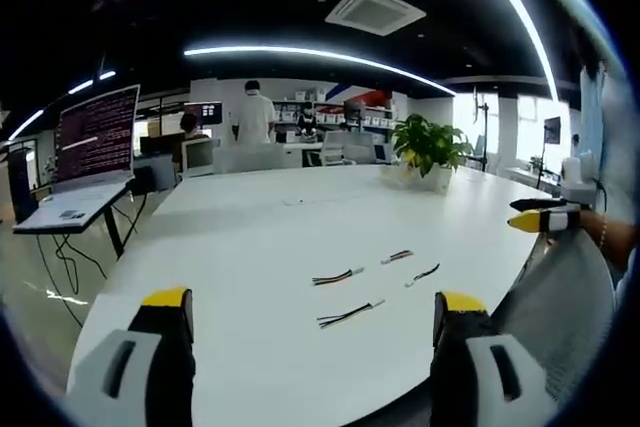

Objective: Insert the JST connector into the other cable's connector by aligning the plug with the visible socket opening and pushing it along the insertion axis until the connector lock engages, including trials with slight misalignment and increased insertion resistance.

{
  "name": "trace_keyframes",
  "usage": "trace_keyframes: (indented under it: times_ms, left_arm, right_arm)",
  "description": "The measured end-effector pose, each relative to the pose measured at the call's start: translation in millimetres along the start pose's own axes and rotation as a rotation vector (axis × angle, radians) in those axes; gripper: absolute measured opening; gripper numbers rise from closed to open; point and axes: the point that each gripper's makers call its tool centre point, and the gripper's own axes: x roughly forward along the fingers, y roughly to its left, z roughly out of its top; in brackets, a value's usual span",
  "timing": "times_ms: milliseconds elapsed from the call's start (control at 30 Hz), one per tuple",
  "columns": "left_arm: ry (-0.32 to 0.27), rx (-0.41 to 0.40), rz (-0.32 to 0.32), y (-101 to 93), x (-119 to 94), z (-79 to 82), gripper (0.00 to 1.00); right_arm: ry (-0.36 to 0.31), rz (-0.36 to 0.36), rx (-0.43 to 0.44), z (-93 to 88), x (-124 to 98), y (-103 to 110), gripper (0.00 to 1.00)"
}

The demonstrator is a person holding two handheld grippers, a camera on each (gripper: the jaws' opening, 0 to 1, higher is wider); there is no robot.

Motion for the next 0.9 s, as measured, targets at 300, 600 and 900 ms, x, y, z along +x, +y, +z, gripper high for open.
trace_keyframes:
  times_ms: [300,600,900]
  left_arm:
    - [-0.015,0.004,-0.009,-1.5,0.1,2.7,0.99]
    - [-0.010,-0.009,-0.041,1.2,2.0,1.6,0.99]
    - [-0.022,0.003,-0.095,5.8,6.2,5.2,0.99]
  right_arm:
    - [0.004,0.013,-0.002,-0.2,-0.3,2.2,0.94]
    - [0.011,0.017,0.000,-1.2,0.5,1.9,0.98]
    - [0.025,0.016,-0.001,-2.5,1.2,-0.3,1.00]
